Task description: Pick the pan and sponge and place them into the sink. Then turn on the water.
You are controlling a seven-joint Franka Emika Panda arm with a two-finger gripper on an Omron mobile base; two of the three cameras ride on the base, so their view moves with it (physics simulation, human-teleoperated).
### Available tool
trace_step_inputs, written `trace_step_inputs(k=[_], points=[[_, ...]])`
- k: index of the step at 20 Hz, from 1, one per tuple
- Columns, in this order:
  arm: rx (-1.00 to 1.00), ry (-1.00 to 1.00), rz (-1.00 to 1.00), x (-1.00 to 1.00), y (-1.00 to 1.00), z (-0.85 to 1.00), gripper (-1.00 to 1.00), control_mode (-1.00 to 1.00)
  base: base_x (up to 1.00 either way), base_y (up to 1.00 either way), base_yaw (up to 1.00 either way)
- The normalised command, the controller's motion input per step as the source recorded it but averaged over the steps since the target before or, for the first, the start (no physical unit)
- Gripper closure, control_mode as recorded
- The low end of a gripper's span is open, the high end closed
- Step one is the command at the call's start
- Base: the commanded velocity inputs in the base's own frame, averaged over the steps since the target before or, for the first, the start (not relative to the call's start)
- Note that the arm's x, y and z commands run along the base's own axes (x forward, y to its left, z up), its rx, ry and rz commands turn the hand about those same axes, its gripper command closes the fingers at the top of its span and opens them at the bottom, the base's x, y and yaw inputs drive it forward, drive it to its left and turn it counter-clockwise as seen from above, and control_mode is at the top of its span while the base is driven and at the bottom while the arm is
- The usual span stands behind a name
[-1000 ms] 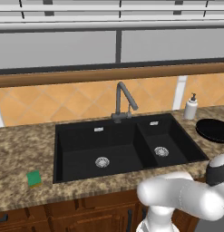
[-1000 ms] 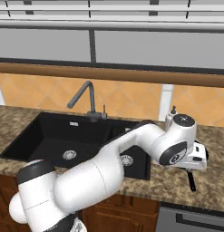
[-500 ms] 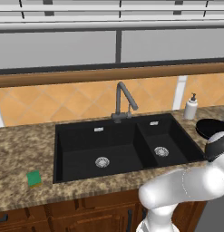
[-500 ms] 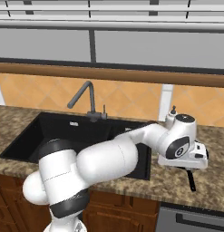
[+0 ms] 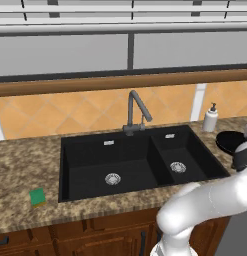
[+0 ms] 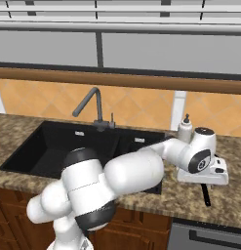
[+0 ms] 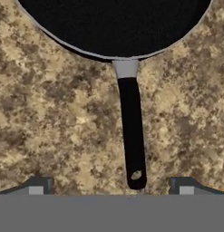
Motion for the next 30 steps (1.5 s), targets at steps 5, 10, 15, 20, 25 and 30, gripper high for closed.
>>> trace_step_inputs(k=[5,10,15,20,25,30], points=[[0.0,0.07,0.0,0.23,-0.25,-0.29,-1.0,-1.0,0.0,0.0,0.0],[0.0,0.02,0.0,0.13,-0.26,-0.3,-1.0,-1.0,0.0,0.0,0.0],[0.0,0.0,0.0,0.09,-0.24,-0.31,-1.0,-1.0,0.0,0.0,0.0],[0.0,0.0,0.0,0.0,-0.04,-0.53,-1.0,-1.0,0.0,0.0,0.0],[-0.02,-0.08,0.0,-0.01,0.02,-0.56,-1.0,-1.0,0.0,0.0,0.0],[-0.03,-0.19,0.0,-0.11,0.19,-0.54,1.0,-1.0,0.0,0.0,0.0]])
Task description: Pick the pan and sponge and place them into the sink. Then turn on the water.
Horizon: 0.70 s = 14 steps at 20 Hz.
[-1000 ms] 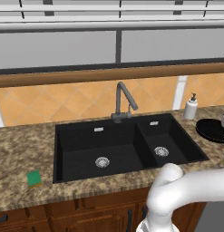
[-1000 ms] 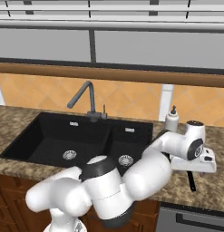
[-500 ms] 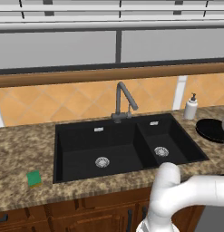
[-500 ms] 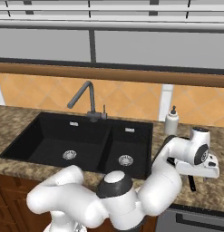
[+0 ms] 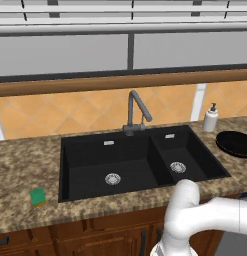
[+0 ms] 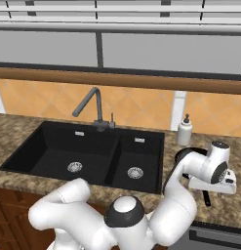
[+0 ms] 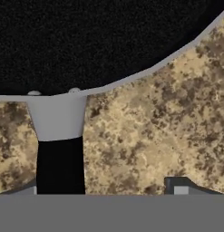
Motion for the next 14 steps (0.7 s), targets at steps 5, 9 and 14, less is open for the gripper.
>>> trace_step_inputs(k=[5,9,14], points=[[0.0,-0.01,0.0,0.0,0.28,-0.75,1.0,-1.0,0.0,0.0,0.0],[0.01,-0.03,0.0,0.0,0.28,-0.82,1.0,-1.0,0.0,0.0,0.0],[0.02,-0.12,0.0,-0.08,0.31,-0.51,1.0,-1.0,0.0,0.0,0.0]])
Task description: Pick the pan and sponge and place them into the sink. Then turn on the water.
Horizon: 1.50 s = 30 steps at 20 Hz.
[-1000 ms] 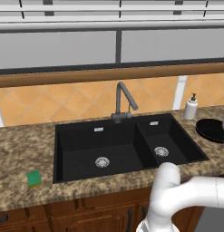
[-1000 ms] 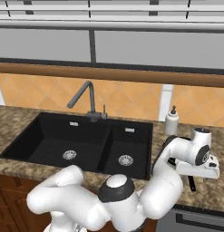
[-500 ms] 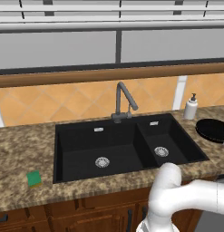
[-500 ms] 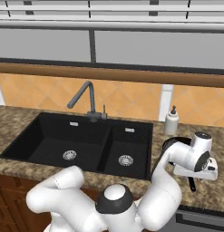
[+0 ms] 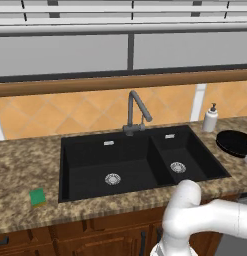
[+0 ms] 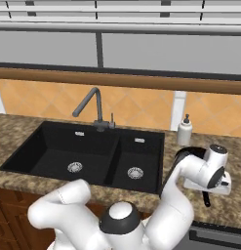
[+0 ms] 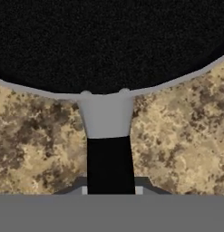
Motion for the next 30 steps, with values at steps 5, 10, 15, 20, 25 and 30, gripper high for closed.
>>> trace_step_inputs(k=[5,10,15,20,25,30], points=[[0.0,-0.14,-0.05,-0.37,0.53,0.29,1.0,-1.0,0.0,0.0,0.0],[-0.06,-0.06,-0.17,-0.38,0.86,0.59,1.0,-1.0,0.0,0.0,0.0],[-0.13,-0.17,-0.15,-0.34,0.98,0.67,1.0,-1.0,0.0,0.0,0.0],[-0.1,-0.11,-0.16,-0.29,1.0,0.55,1.0,-1.0,0.0,0.0,0.0],[-0.22,0.0,-0.13,-0.07,1.0,0.28,1.0,-1.0,0.0,0.0,0.0],[-0.19,-0.02,-0.15,0.0,1.0,0.05,1.0,-1.0,0.0,0.0,0.0]])
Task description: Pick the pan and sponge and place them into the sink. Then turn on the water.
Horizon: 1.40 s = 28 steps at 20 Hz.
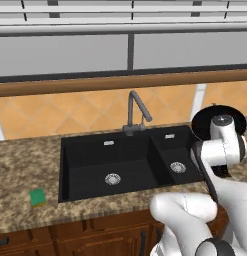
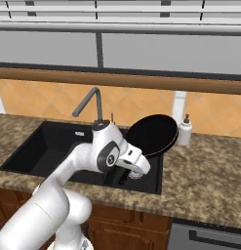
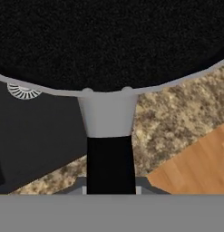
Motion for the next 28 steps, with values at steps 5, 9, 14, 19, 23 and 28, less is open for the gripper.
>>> trace_step_inputs(k=[5,9,14,19,23,28], points=[[-0.07,0.01,-0.25,0.0,1.0,0.0,1.0,-1.0,0.0,0.0,0.0],[0.03,0.0,-0.15,0.0,0.98,0.0,1.0,-1.0,0.0,0.0,0.0],[0.05,-0.15,-0.1,0.0,0.84,0.0,1.0,-1.0,0.0,0.0,0.0],[0.09,-0.05,-0.05,0.13,0.89,0.05,1.0,-1.0,0.0,0.0,0.0],[0.15,0.03,0.0,0.21,0.88,0.19,1.0,-1.0,0.0,0.0,0.0],[0.28,0.18,0.0,0.07,0.49,0.18,1.0,-1.0,0.0,0.0,0.0]])
